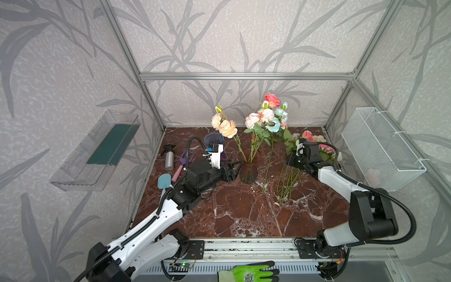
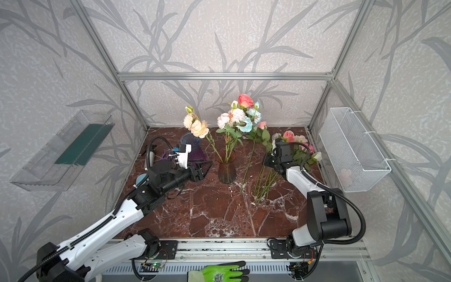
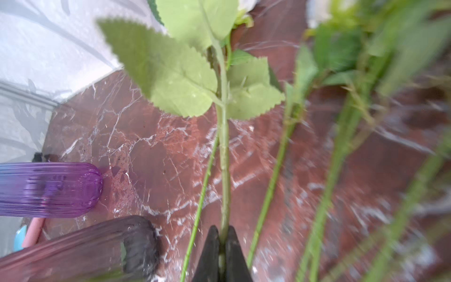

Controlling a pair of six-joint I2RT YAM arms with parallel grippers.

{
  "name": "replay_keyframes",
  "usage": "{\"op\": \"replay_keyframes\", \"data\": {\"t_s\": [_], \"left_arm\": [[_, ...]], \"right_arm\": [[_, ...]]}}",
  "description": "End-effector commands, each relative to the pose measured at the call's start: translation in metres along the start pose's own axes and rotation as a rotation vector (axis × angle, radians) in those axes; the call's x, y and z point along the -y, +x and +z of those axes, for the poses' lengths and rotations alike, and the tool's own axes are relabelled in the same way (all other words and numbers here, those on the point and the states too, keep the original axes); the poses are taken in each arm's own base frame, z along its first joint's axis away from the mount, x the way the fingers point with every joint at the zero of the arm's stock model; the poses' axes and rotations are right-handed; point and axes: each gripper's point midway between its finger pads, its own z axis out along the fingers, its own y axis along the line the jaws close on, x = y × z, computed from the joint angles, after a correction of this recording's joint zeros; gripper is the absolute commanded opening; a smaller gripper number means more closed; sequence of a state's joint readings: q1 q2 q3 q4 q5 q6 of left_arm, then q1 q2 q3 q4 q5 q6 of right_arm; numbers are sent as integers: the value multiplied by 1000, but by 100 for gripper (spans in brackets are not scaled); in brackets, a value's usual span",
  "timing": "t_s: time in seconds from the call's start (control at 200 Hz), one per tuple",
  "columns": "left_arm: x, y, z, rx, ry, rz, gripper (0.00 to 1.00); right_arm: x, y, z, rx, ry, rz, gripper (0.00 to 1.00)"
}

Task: Arrange flowers in a vase
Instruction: Pick up the flower from the top-center of the table.

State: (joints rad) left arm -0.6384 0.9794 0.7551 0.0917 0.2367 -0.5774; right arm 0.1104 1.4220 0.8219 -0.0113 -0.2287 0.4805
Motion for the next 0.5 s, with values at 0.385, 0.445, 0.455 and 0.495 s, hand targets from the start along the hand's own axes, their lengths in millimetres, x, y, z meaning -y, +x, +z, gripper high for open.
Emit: {"op": "replay_keyframes", "data": {"t_s": [0.385,0.445,0.455,0.495], "left_arm": [[-9,-52,-46,231,-139,121,73],[-16,-60,-56,274,-190,131,73],[-17,-62,-58,281,-197,131,74],[-24,-65,-64,304,-238,126,74]], "right_arm": [[-122,-97,-192,608,-395,-156,1],[-142,-101,-207,645,-425,-212,1],[-145,-101,-209,650,-429,-221,1],[-158,-103,-218,672,-450,-248,1]]}}
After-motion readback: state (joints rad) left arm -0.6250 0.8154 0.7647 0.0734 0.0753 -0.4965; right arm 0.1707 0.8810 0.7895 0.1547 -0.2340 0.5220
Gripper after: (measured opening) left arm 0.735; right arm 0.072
